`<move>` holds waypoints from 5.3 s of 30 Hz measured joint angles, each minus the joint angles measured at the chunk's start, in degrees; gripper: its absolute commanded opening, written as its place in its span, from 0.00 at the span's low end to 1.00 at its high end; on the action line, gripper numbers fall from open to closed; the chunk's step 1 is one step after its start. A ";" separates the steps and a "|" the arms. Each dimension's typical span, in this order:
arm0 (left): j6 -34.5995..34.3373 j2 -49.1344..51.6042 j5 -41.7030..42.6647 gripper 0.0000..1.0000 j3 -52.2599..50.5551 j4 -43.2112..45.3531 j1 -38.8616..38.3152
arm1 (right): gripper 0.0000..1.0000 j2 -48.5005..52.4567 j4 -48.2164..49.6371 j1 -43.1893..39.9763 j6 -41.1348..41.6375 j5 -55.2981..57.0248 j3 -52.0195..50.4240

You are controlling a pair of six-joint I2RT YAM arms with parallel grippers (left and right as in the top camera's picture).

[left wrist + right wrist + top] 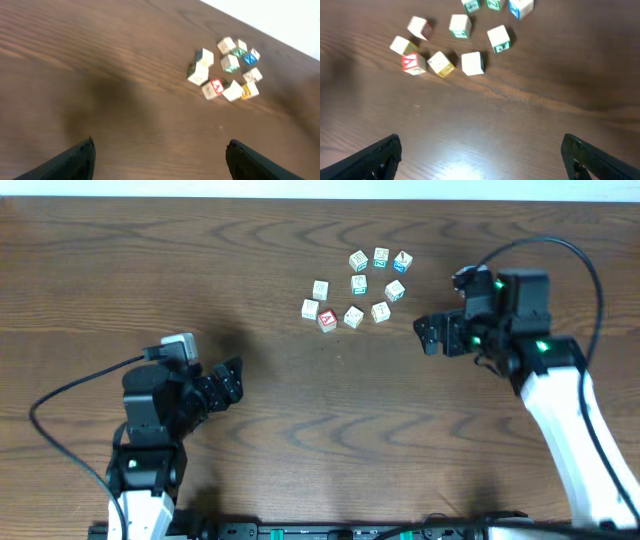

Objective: Lift 5 blocks
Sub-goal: 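Move both grippers forward toward the block cluster, then grasp the B hammer block with the right gripper and lift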

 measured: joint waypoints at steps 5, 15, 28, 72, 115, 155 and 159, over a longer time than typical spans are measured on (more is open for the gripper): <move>0.28 8.68 1.57 0.83 1.68 -0.31 -0.70 | 0.99 7.91 -2.21 0.00 -0.24 2.08 7.04; 3.50 28.33 -2.43 0.82 14.95 -0.48 -13.11 | 0.99 10.10 -0.92 0.00 -0.96 3.06 10.80; 4.52 41.40 -8.52 0.82 25.66 -1.62 -17.90 | 0.99 32.87 -6.21 0.00 1.33 4.72 31.76; -1.75 47.69 -14.91 0.83 25.90 4.02 -23.85 | 0.85 64.11 -12.55 2.62 -20.50 12.94 62.58; -1.05 47.69 -16.17 0.83 25.90 4.02 -23.87 | 0.01 64.24 -13.11 5.20 -16.85 14.19 62.75; 15.45 59.32 -17.44 0.82 35.01 13.38 -23.87 | 0.01 33.88 -32.15 14.73 9.14 11.69 24.13; 15.47 62.12 -17.44 0.80 36.13 13.46 -23.87 | 0.01 30.62 -29.83 14.75 9.75 11.08 18.25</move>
